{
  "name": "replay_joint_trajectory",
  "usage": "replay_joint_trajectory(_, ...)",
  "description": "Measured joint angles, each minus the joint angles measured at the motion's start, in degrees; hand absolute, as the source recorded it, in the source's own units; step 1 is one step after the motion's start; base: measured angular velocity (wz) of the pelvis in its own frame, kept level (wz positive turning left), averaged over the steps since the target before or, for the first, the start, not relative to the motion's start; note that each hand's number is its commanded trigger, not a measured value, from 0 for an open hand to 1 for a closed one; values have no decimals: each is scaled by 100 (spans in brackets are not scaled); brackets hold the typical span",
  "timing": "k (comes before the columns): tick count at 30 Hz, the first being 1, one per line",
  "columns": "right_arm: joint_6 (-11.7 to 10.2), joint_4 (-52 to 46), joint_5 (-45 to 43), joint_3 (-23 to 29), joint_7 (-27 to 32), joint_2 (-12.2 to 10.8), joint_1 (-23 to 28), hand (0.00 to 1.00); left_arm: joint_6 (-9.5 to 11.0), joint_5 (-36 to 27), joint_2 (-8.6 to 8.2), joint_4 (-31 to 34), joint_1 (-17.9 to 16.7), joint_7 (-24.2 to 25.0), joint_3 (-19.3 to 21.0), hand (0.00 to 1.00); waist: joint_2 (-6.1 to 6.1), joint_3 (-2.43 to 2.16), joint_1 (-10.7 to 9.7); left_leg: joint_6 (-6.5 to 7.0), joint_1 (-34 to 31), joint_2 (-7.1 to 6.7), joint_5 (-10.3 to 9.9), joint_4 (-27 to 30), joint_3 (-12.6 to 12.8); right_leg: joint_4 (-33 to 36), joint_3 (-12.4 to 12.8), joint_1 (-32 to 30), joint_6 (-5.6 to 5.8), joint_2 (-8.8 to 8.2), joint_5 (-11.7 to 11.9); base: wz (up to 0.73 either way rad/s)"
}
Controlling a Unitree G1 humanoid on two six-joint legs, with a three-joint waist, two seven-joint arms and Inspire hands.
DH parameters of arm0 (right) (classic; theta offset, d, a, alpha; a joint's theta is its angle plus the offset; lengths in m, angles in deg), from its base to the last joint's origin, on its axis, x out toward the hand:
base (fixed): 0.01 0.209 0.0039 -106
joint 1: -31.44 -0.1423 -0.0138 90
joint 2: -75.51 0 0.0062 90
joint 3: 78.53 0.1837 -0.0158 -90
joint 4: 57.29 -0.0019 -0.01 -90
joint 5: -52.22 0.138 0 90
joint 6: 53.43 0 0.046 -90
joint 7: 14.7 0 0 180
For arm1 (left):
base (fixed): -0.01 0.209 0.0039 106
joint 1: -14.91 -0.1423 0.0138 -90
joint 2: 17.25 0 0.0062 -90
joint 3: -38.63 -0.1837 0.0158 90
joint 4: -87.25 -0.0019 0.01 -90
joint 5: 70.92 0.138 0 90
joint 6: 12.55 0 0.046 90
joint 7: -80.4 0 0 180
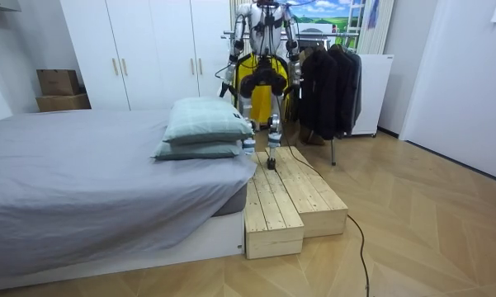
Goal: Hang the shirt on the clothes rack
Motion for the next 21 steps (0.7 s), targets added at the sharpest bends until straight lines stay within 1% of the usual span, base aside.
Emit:
replay_joint_trajectory(1,49,33,-213,0,2,-1,-57,0,12,-1,7,32,31,18,6,0,-61,-14,63,3,-19,35,196,-77,442,-122,-328,61,-38,-94,-24,131)
replay_joint_trajectory(2,81,37,-365,51,11,3,-57,0,50,-12,-6,84,64,59,3,0,-115,-11,75,80,-39,120,180,182,948,-254,-713,141,-69,-138,-43,132)
replay_joint_trajectory(3,103,37,-404,67,30,3,-47,0,81,-21,-14,85,69,90,-5,0,-140,3,76,197,-68,189,80,460,1230,-289,-883,217,-76,-139,-68,144)
replay_joint_trajectory(4,138,37,-475,62,105,1,-24,0,132,-47,-22,86,70,192,-36,0,-106,14,86,297,-51,342,-123,983,1631,-298,-1222,366,-74,-138,-127,143)
replay_joint_trajectory(5,220,34,-547,67,185,5,-16,0,162,-54,-50,113,78,279,-43,0,-100,11,89,330,-13,437,-271,1358,1807,-274,-1548,475,-58,-133,-215,139)
replay_joint_trajectory(6,257,34,-559,72,210,7,-15,0,183,-55,-70,118,80,318,-42,0,-101,9,90,329,27,459,-320,1478,1857,-270,-1703,524,-48,-133,-247,137)
replay_joint_trajectory(7,295,33,-591,73,234,17,-12,0,226,-57,-123,117,80,389,-42,0,-103,5,97,311,164,446,-403,1594,1925,-277,-2015,610,-21,-131,-291,108)
replay_joint_trajectory(8,308,28,-611,74,244,22,-11,0,258,-59,-148,118,79,427,-44,0,-102,5,96,293,239,432,-421,1624,1931,-284,-2163,646,-2,-122,-316,132)
replay_joint_trajectory(9,317,24,-638,80,258,30,-11,0,300,-68,-199,117,79,456,-55,0,-82,-6,100,195,401,425,-482,1602,1954,-281,-2440,679,28,-87,-346,122)
replay_joint_trajectory(10,317,20,-649,79,263,47,-13,0,362,-70,-258,115,77,479,-56,0,-57,-11,150,113,581,394,-534,1431,1984,-273,-2671,725,51,-44,-366,128)
replay_joint_trajectory(11,314,6,-646,89,259,53,-39,0,386,-71,-300,115,74,502,-56,0,-27,-25,197,93,735,339,-544,1117,2013,-269,-2874,756,57,-20,-371,93)
replay_joint_trajectory(12,306,-3,-641,118,245,46,-69,0,387,-70,-318,115,74,509,-56,0,-12,-40,202,93,795,333,-544,970,2058,-259,-2992,758,58,-15,-371,82)
replay_joint_trajectory(13,263,-6,-582,207,203,23,-157,0,397,-75,-359,115,76,531,-55,0,-49,-23,201,87,843,316,-540,699,2131,-225,-3225,763,58,-11,-371,77)
replay_joint_trajectory(14,201,-14,-453,269,175,-9,-215,0,400,-95,-386,108,75,567,-55,0,-52,-28,201,75,885,309,-533,476,2189,-140,-3380,785,58,-13,-369,73)
replay_joint_trajectory(15,181,-14,-394,279,169,-35,-251,0,400,-168,-388,99,75,587,-56,0,-56,-34,209,73,920,295,-533,392,2205,-115,-3422,798,67,-13,-363,56)
replay_joint_trajectory(16,150,-16,-337,279,150,-80,-326,0,401,-292,-388,91,76,637,-55,0,-73,-57,262,63,961,248,-540,265,2219,-38,-3482,796,69,-28,-361,39)
replay_joint_trajectory(17,108,-43,-341,276,118,-112,-377,0,404,-295,-395,82,81,660,-55,0,-108,-65,332,60,981,242,-539,159,2221,25,-3478,797,68,-52,-361,31)
replay_joint_trajectory(18,99,-60,-349,276,114,-131,-398,0,410,-295,-398,58,81,663,-55,0,-144,-69,357,52,988,241,-533,120,2217,36,-3470,798,67,-62,-360,22)
replay_joint_trajectory(19,92,-66,-355,275,118,-168,-447,0,410,-296,-405,18,82,667,-54,0,-180,-103,406,7,1001,239,-507,72,2220,33,-3389,799,67,-83,-360,14)
replay_joint_trajectory(20,94,-65,-355,274,123,-185,-470,0,410,-296,-411,5,82,667,-54,0,-199,-105,426,-1,1005,234,-503,68,2218,36,-3315,799,63,-94,-357,19)
replay_joint_trajectory(21,93,-63,-354,274,125,-206,-476,0,410,-301,-430,-23,82,669,-54,0,-233,-101,438,-4,1007,220,-502,72,2218,40,-3175,806,58,-116,-340,28)
